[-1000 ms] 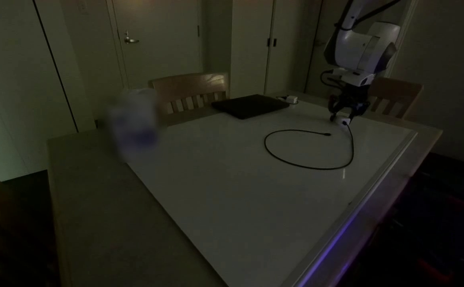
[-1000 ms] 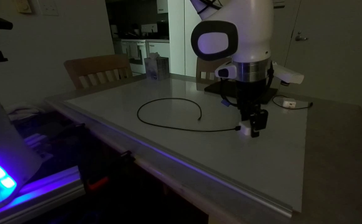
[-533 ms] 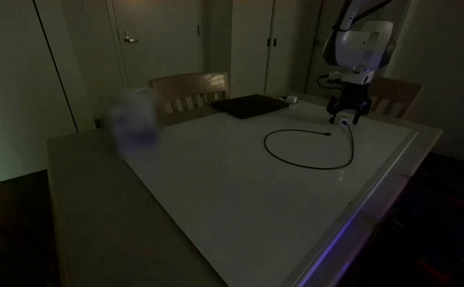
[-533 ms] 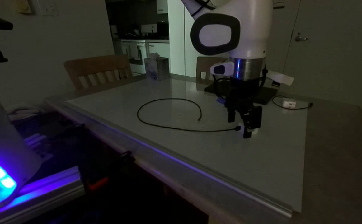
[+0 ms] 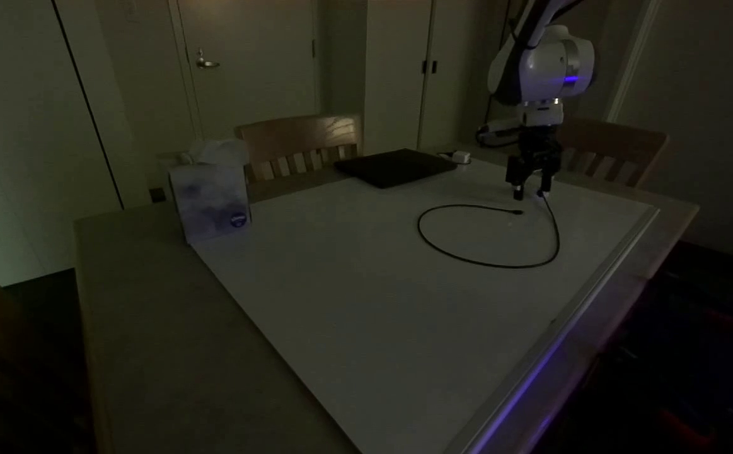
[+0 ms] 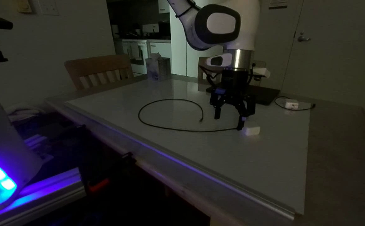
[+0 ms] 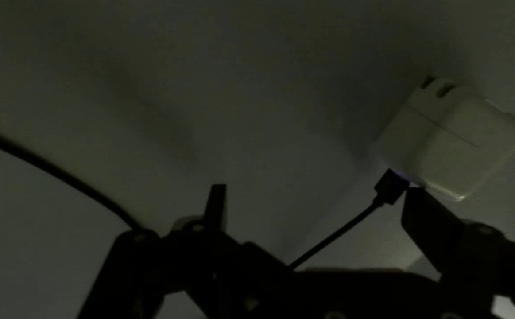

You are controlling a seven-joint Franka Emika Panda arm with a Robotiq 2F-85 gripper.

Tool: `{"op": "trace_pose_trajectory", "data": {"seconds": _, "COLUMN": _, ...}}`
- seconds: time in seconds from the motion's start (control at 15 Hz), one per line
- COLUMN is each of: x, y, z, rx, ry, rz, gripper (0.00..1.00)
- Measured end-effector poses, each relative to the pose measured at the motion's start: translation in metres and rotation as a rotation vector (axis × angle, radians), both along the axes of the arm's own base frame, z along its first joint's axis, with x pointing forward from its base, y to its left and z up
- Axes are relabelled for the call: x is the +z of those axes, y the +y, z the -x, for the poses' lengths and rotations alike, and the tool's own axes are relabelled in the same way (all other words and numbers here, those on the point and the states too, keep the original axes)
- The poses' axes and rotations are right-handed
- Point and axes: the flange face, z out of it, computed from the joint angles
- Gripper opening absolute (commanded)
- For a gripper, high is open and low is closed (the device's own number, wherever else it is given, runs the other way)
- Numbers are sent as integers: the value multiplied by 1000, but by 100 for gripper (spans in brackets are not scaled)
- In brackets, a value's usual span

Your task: Straighten the cable

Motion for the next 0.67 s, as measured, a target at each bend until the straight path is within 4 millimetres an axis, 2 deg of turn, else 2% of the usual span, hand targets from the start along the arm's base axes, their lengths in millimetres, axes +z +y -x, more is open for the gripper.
{"op": "trace_pose_trajectory", "data": {"seconds": 0.2, "x": 2, "y": 13, "z": -11, "rx": 165, "ry": 22, "rz": -32, "gripper": 100}}
{"op": "trace_pose_trajectory", "data": {"seconds": 0.4, "x": 3, "y": 17, "z": -13, "rx": 294, "ry": 20, "rz": -77, "gripper": 100}}
{"op": "trace_pose_trajectory", "data": {"seconds": 0.67, "x": 2, "y": 15, "z": -13, "rx": 288, "ry": 24, "rz": -79, "gripper": 100}}
